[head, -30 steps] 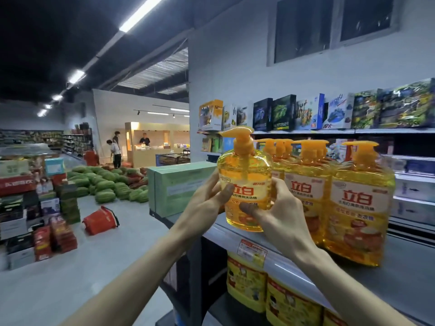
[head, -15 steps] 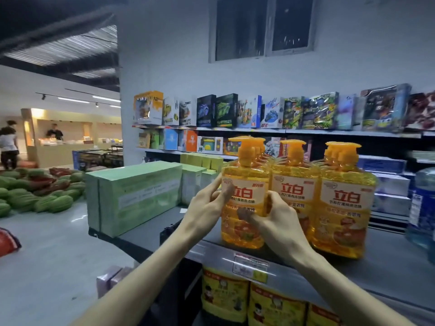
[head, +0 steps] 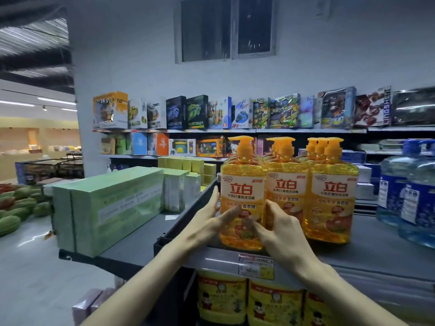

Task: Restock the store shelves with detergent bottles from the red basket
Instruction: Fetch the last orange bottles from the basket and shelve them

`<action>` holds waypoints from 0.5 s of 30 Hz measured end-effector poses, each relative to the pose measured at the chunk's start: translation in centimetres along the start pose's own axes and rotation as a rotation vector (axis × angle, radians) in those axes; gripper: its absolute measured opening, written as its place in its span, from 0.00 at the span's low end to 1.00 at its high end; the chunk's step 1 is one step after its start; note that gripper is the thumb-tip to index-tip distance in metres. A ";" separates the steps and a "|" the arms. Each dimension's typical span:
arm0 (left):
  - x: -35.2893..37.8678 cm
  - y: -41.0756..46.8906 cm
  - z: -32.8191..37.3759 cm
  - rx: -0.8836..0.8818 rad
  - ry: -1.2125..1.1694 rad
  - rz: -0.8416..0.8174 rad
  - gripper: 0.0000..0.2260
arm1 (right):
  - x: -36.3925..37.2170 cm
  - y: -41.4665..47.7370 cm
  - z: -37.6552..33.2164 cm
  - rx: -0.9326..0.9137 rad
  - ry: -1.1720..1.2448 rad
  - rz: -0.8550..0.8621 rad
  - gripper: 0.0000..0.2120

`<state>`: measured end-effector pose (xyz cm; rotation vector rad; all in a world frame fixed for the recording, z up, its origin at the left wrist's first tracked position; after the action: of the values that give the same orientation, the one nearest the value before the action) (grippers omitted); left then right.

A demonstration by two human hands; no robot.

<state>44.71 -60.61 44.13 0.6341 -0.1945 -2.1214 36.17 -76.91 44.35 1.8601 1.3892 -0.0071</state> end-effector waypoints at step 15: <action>0.9 0.0 -1.5 -0.032 -0.075 -0.155 0.31 | 0.3 -0.3 -0.3 -0.028 -0.053 -0.025 0.23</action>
<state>45.00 -61.16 42.53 0.5662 -0.1566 -2.2947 35.97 -76.45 44.25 1.8073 1.3697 -0.0488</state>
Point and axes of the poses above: each hand's wrist, its own y-axis towards the middle knuckle, its own x-axis out of the palm, z = x × y, the point moved 7 cm from there along y, towards the middle knuckle, and after that the axes turned 2 degrees about -z, right-handed, at the moved point
